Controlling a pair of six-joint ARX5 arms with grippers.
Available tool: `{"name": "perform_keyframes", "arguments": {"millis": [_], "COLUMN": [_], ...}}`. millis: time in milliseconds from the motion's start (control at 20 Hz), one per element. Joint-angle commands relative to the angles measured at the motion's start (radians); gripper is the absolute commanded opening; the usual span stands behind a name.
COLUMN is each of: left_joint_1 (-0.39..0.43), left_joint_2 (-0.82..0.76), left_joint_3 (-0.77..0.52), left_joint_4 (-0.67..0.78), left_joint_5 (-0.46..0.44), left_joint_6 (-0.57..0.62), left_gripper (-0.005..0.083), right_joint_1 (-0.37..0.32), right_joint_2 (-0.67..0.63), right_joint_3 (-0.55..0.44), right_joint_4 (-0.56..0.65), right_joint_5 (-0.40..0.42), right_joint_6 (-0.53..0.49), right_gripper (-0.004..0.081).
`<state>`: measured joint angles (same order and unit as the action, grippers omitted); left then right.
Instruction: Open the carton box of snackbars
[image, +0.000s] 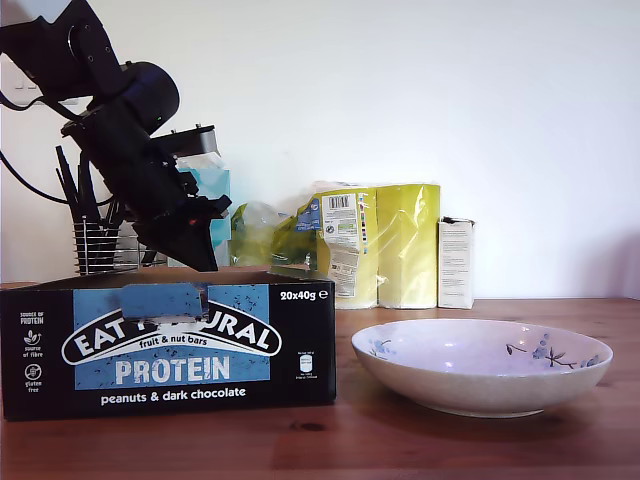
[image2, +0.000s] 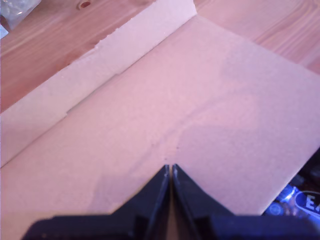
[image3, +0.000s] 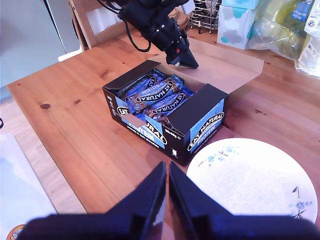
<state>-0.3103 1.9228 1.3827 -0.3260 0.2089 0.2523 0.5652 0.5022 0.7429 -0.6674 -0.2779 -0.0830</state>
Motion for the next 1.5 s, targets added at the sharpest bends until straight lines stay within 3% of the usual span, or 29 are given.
{"name": "perform_keyframes", "arguments": {"millis": [0, 350, 550, 1050, 1250, 1450], "left_joint_1": [-0.003, -0.033, -0.033, -0.026, -0.026, -0.026], "left_joint_2": [0.044, -0.082, -0.209, -0.833, -1.135, -1.381], "left_joint_3": [0.013, 0.047, -0.015, -0.561, -0.717, -0.773], "left_joint_4": [-0.036, -0.093, -0.093, 0.117, 0.088, -0.068], "left_joint_5": [0.000, 0.057, 0.077, 0.132, 0.134, 0.103], "left_joint_6": [-0.018, -0.024, -0.018, -0.127, -0.217, -0.266], "left_gripper": [-0.0021, -0.0021, -0.0021, -0.0021, -0.0021, -0.0021], "right_joint_1": [0.004, 0.004, 0.004, 0.002, 0.002, 0.002], "right_joint_2": [-0.002, -0.001, -0.001, -0.001, -0.002, -0.010], "right_joint_3": [0.003, 0.003, 0.003, 0.003, 0.003, 0.003], "right_joint_4": [0.004, 0.006, 0.026, 0.103, 0.102, 0.102], "right_joint_5": [0.000, 0.031, 0.061, 0.097, 0.098, 0.097], "right_joint_6": [-0.016, -0.056, -0.056, 0.091, 0.085, 0.074], "right_gripper": [-0.0013, -0.0013, -0.0013, -0.0013, -0.0013, -0.0013]}}
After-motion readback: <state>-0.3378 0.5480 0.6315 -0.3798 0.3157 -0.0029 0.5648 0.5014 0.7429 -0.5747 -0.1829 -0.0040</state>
